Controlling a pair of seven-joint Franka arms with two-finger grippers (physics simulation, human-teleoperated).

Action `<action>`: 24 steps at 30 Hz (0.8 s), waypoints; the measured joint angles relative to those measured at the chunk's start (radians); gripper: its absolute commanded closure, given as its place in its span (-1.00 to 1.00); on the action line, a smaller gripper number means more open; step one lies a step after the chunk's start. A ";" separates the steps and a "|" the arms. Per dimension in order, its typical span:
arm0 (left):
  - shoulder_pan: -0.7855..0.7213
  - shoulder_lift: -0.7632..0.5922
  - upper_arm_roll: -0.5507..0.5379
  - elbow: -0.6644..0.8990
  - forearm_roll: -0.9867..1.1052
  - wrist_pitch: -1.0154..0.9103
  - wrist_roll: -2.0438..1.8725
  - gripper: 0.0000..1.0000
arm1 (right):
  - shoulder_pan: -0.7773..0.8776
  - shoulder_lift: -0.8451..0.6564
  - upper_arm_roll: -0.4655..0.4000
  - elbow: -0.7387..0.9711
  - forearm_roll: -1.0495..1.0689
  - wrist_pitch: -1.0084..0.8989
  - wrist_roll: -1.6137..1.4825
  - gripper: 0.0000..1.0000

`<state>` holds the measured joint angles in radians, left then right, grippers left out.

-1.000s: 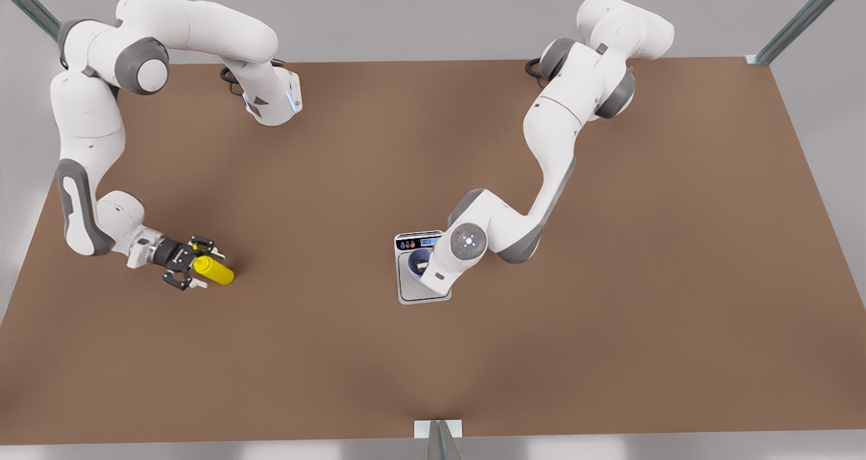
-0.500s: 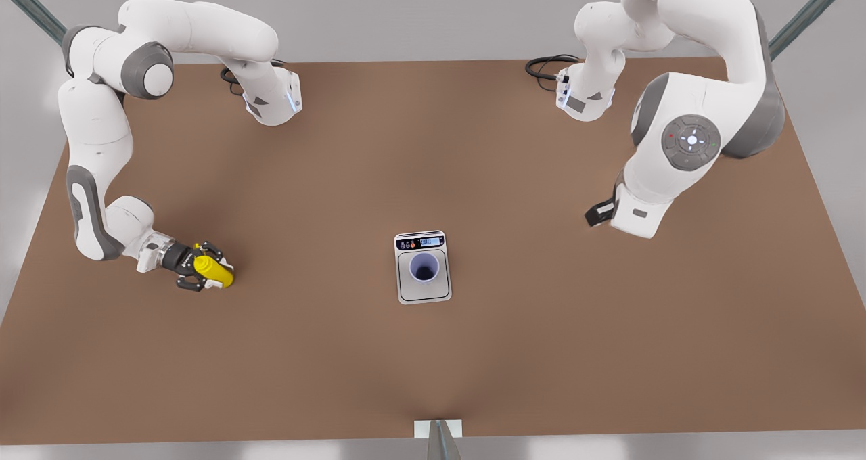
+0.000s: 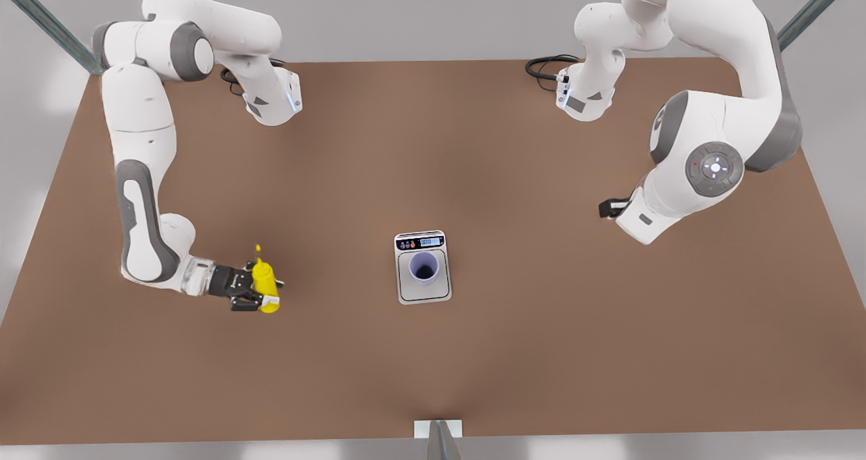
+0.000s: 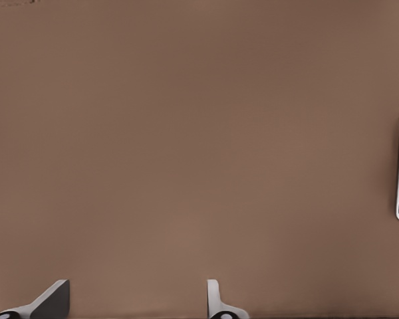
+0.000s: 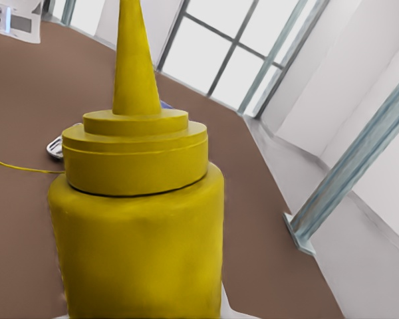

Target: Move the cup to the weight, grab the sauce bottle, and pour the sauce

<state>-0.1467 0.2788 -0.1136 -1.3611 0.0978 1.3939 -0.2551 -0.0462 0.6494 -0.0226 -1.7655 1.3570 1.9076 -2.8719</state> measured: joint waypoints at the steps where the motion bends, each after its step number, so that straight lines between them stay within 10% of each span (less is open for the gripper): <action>1: 0.001 0.000 0.000 0.000 -0.003 -0.001 0.017 -1.00 | 0.059 -0.001 -0.003 0.002 -0.001 0.045 0.005 -0.08; 15: -0.002 -0.004 -0.002 0.010 -0.013 -0.027 0.175 -1.00 | 0.498 -0.084 -0.090 0.282 -1.069 0.339 0.577 -0.09; 24: -0.004 -0.002 -0.004 0.010 -0.014 -0.044 0.227 -1.00 | 0.631 0.159 -0.138 0.647 -1.320 0.257 1.047 -0.09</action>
<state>-0.1506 0.2772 -0.1178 -1.3512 0.0838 1.3495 -0.0279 0.5853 0.8088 -0.1608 -1.1190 0.0370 2.1644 -1.8253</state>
